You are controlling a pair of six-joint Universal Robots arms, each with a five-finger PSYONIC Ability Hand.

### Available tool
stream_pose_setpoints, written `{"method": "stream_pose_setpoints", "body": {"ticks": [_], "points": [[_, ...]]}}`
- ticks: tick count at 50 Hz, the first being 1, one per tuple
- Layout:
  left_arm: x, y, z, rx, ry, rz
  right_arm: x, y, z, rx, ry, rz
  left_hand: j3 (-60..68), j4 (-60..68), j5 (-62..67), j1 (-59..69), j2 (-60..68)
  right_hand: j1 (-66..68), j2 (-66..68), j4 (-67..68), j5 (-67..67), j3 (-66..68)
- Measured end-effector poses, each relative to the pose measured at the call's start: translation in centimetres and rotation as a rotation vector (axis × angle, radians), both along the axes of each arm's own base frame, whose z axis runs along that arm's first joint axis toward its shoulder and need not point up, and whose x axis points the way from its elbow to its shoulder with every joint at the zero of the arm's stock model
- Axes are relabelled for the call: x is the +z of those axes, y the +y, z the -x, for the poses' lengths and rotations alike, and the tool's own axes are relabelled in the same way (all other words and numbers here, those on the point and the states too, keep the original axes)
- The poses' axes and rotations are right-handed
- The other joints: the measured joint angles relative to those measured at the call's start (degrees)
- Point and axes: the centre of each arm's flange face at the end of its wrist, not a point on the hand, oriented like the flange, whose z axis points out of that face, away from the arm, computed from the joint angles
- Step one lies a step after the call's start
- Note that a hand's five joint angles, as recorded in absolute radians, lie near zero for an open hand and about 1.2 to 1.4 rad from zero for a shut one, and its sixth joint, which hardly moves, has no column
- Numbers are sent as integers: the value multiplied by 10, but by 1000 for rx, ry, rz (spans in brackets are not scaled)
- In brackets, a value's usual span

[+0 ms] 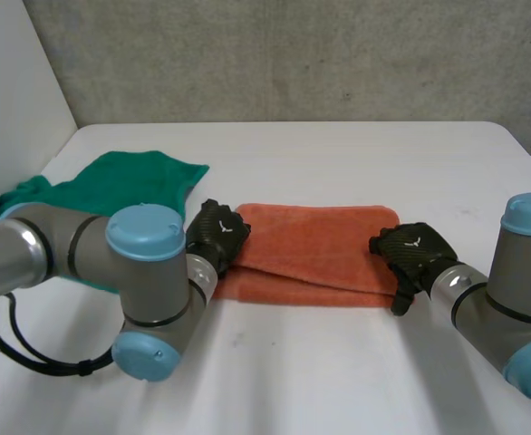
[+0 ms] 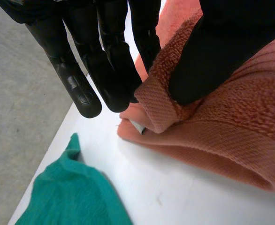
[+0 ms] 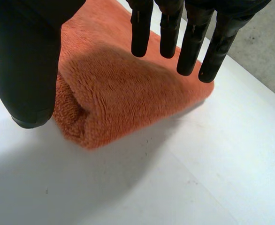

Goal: Fold the laundry.

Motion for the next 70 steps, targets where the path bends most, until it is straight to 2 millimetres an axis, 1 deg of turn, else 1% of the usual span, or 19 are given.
{"method": "stream_pose_setpoints", "body": {"ticks": [7,19,20,21,22,23,26,36,41,46,50,53,56,60,61,65,66,68,70], "points": [[10,16,-8,26,-17,-3,-1,2,1,2,-7,-7,0,0,0,0,0,19,31,21,18,22],[-1,33,-12,27,-64,-56,-5,-7,-2,8,-20,56,-14,-16,-7,-4,-14,40,62,46,40,46],[-1,34,-12,28,-69,-62,-6,-9,-2,7,-19,60,-83,-87,-59,-45,-88,122,162,136,126,144],[-1,35,-13,28,-70,-63,-7,-10,-3,6,-17,64,-83,-87,-59,-45,-88,122,162,136,126,144],[0,36,-13,31,-73,-67,-8,-11,-2,6,-14,67,-184,-190,-159,-158,-186,252,309,289,279,288],[2,36,-13,35,-72,-65,-9,-12,-2,5,-8,68,-273,-281,-250,-255,-285,293,360,340,330,339],[12,37,-14,49,-60,-52,-10,-13,1,3,9,69,-375,-381,-353,-342,-377,348,465,449,432,445],[46,34,-19,81,1,14,-14,-19,24,-40,74,35,-399,-409,-381,-352,-403,349,477,468,445,465],[56,35,-26,94,23,21,-5,-26,41,-66,142,45,-406,-415,-388,-358,-407,349,477,468,445,465],[60,37,-35,112,50,13,22,-35,47,-48,253,153,-416,-426,-398,-368,-417,349,477,468,445,465],[61,35,-38,129,78,5,40,-33,28,16,274,241,-444,-455,-426,-398,-445,349,477,469,452,465],[65,31,-39,146,127,-2,51,-19,-10,136,255,317,-488,-497,-469,-440,-490,353,477,469,454,465],[70,27,-38,163,202,-8,53,11,-62,320,216,377,-536,-542,-517,-488,-537,356,477,469,455,465],[75,23,-35,177,293,-14,41,45,-103,497,187,397,-540,-549,-521,-492,-546,356,477,469,455,465],[77,21,-35,180,316,-16,35,56,-114,555,181,396,-540,-549,-521,-492,-546,337,436,433,425,431],[81,18,-33,185,377,-17,24,71,-127,636,165,383,-540,-549,-521,-492,-547,167,210,205,213,204],[82,18,-33,185,389,-16,24,72,-128,640,157,379,-540,-549,-521,-492,-547,141,189,175,182,175],[85,17,-31,184,407,-13,26,70,-129,625,126,363,-540,-549,-522,-492,-547,-16,-8,-18,-14,-17],[88,16,-29,178,422,-9,30,64,-126,590,89,342,-540,-549,-521,-492,-547,-61,-60,-76,-68,-79]]}}
